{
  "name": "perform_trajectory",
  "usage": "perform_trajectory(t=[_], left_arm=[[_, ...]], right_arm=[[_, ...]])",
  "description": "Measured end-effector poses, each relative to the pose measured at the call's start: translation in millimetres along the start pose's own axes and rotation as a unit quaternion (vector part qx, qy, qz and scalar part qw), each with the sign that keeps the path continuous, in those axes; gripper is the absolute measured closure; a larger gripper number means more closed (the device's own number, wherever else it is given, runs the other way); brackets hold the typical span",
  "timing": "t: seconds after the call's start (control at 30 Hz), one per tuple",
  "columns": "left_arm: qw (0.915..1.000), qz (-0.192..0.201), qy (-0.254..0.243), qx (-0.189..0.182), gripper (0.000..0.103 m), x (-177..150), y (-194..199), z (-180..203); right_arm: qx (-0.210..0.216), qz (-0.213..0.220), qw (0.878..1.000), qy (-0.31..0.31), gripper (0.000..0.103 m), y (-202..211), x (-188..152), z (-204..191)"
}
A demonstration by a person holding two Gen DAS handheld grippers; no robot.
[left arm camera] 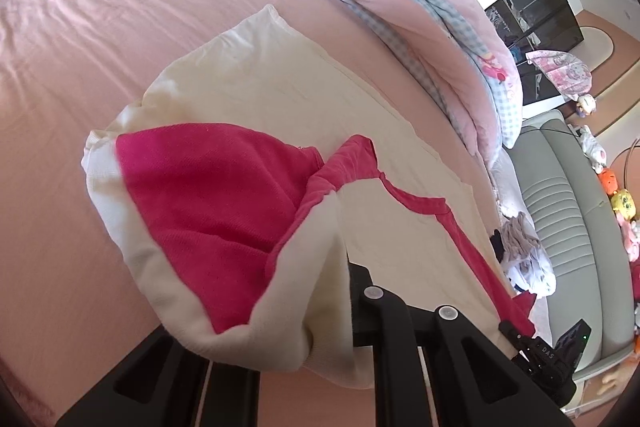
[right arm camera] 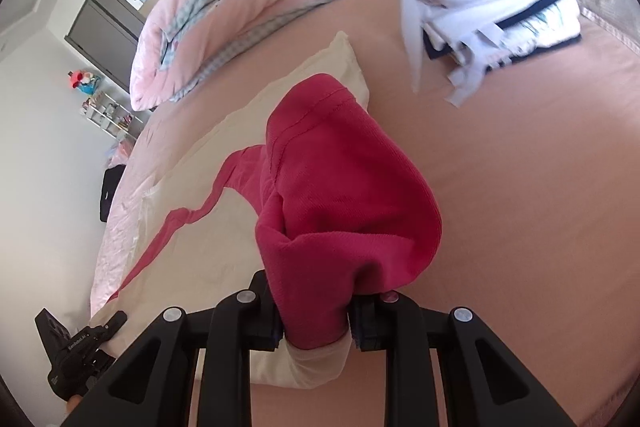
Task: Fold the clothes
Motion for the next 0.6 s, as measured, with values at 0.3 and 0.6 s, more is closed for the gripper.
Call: perform_trajectory(t=[0.3,0.6], left_arm=[[0.9950,-0.046,0.087,-0.017,0.086,-47.4,-9.6,-61.3],[0.9939,-0.008,0.031,0.106,0.076,-32.6,62.4,-66.1]], right_arm=[[-0.032,-0.045,0.998,-0.012,0.074,2.3,-43.1,25.8],[-0.053,-0.051,0.996,-0.050,0.055,30.8,-48.0,55.1]])
Point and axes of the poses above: each gripper's, at about its wrist camera, not at the fingertips, and y roughly against the way its jaws point, z to its right, x to its top, the point moved 10 cm from there along -y, roughly the way its jaws point, and after that the axes turned 5 degrees about -z, right-handed, at the moved point
